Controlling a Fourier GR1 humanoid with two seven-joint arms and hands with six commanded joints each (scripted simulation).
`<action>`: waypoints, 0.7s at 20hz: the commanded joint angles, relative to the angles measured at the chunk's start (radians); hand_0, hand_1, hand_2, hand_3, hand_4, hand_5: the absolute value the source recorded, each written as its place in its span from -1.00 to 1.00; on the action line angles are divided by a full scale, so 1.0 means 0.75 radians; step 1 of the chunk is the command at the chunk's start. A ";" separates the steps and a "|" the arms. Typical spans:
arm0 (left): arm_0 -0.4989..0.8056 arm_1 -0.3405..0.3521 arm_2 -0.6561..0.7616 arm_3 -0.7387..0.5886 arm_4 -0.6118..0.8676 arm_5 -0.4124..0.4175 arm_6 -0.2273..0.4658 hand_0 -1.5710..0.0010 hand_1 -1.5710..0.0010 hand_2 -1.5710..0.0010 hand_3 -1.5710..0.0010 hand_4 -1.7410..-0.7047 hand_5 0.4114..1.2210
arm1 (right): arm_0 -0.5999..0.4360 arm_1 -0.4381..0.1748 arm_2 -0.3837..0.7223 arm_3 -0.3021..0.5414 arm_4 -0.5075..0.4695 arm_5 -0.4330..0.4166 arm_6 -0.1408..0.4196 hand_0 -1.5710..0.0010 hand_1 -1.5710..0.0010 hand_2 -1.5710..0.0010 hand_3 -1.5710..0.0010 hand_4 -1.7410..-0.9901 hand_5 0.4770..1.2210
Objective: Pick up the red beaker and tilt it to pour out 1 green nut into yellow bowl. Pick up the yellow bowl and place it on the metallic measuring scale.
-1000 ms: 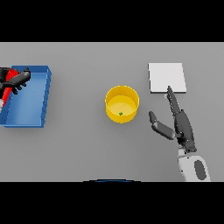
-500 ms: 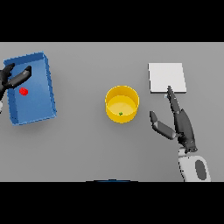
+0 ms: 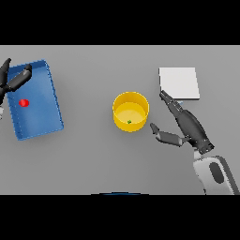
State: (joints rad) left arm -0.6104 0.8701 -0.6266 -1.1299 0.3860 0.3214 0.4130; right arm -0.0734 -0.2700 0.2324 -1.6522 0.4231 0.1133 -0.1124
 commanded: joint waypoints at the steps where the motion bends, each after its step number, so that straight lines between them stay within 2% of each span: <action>1: 0.007 0.000 -0.001 -0.012 0.003 0.005 0.000 0.99 0.99 0.99 0.99 0.97 -0.36 | -0.059 -0.036 0.040 0.024 0.070 0.028 0.034 1.00 1.00 1.00 1.00 0.43 -0.38; 3: 0.019 -0.004 0.006 -0.012 0.020 0.002 -0.006 0.99 0.99 0.99 0.99 0.97 -0.38 | -0.149 -0.112 0.135 0.034 0.196 0.094 0.009 1.00 1.00 1.00 1.00 0.39 -0.40; 6: 0.006 -0.029 -0.006 0.004 0.013 0.000 0.003 1.00 1.00 1.00 1.00 0.98 -0.36 | -0.302 -0.181 0.274 0.110 0.373 0.154 -0.059 1.00 1.00 1.00 1.00 0.35 -0.39; 7: 0.018 -0.019 -0.005 0.008 0.011 -0.007 -0.019 1.00 1.00 1.00 1.00 0.99 -0.36 | -0.354 -0.200 0.307 0.151 0.418 0.177 -0.066 1.00 1.00 1.00 1.00 0.37 -0.39; 10: 0.012 -0.022 0.003 0.012 0.022 -0.016 -0.024 1.00 1.00 1.00 1.00 0.98 -0.33 | -0.483 -0.232 0.392 0.231 0.485 0.269 -0.114 1.00 1.00 1.00 1.00 0.41 -0.39; 12: 0.006 -0.015 0.013 0.007 0.037 -0.022 -0.010 1.00 1.00 1.00 1.00 0.97 -0.33 | -0.543 -0.251 0.443 0.288 0.522 0.302 -0.179 1.00 1.00 1.00 1.00 0.41 -0.39; 14: 0.014 -0.016 0.018 0.014 0.043 -0.030 -0.027 1.00 1.00 1.00 1.00 0.97 -0.32 | -0.607 -0.230 0.489 0.374 0.564 0.326 -0.171 1.00 1.00 1.00 1.00 0.39 -0.39</action>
State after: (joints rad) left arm -0.6005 0.8585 -0.6129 -1.1194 0.4182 0.2991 0.3935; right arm -0.5289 -0.4425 0.5989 -1.3718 0.8466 0.3572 -0.2361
